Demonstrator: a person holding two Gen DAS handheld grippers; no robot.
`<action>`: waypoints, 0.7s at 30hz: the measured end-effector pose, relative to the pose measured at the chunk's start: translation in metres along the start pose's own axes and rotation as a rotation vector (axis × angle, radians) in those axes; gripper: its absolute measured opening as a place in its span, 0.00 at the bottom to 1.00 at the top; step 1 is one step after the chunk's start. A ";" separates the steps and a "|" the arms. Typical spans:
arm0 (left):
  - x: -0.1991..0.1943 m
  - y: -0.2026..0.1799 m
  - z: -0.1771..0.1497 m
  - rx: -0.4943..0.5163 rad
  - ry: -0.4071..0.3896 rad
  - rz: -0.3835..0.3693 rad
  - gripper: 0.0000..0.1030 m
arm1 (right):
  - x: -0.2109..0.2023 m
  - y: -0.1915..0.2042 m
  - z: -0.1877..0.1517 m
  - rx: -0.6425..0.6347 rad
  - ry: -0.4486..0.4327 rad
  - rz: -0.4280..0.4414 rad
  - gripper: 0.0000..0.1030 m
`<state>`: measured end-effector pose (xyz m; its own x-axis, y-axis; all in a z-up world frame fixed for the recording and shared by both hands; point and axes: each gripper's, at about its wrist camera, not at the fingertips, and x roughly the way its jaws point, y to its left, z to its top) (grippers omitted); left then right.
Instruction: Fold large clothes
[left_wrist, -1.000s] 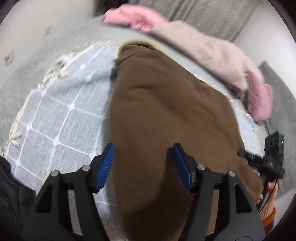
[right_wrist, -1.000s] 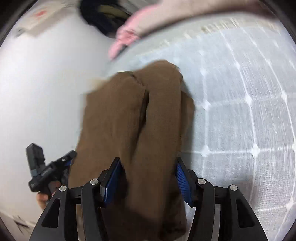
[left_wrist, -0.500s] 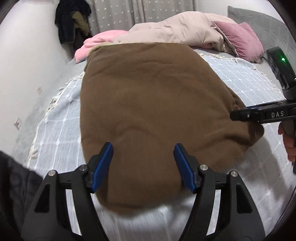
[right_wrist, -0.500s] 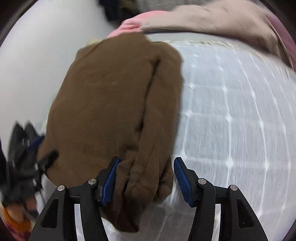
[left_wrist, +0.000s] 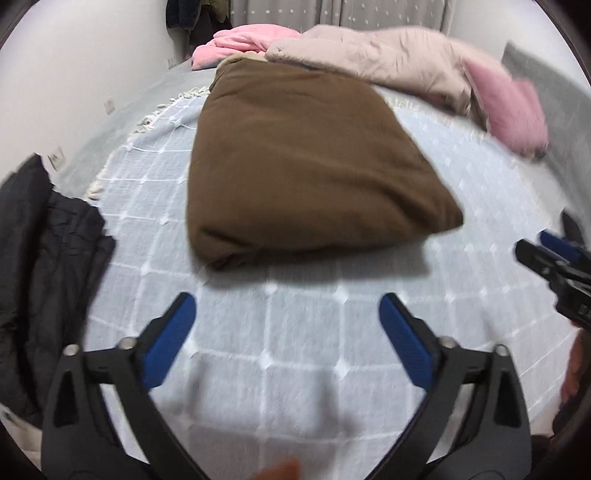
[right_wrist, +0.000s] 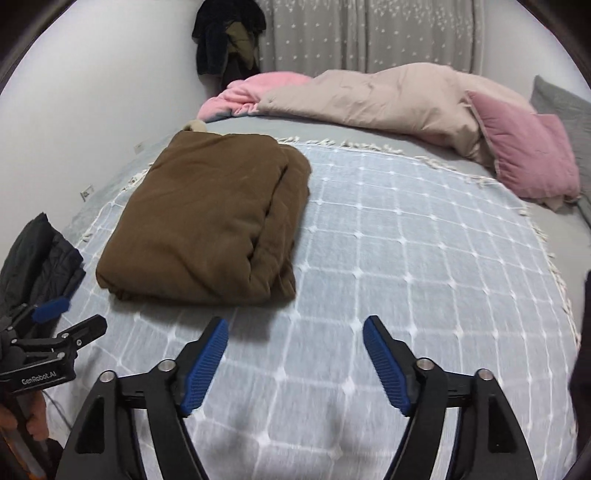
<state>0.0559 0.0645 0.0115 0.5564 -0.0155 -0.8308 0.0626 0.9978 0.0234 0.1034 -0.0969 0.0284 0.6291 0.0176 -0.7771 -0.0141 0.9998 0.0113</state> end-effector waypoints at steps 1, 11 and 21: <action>-0.001 -0.002 -0.001 0.007 0.000 0.018 0.98 | 0.002 0.000 -0.007 0.005 -0.009 -0.010 0.81; 0.002 0.003 -0.016 -0.032 0.006 0.058 0.98 | 0.025 0.029 -0.015 -0.023 0.045 -0.047 0.89; 0.006 0.009 -0.015 -0.062 0.024 0.017 0.98 | 0.042 0.031 -0.015 -0.002 0.060 -0.060 0.89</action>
<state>0.0477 0.0744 -0.0015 0.5369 0.0027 -0.8436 0.0012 1.0000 0.0039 0.1179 -0.0656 -0.0133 0.5809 -0.0430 -0.8128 0.0207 0.9991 -0.0380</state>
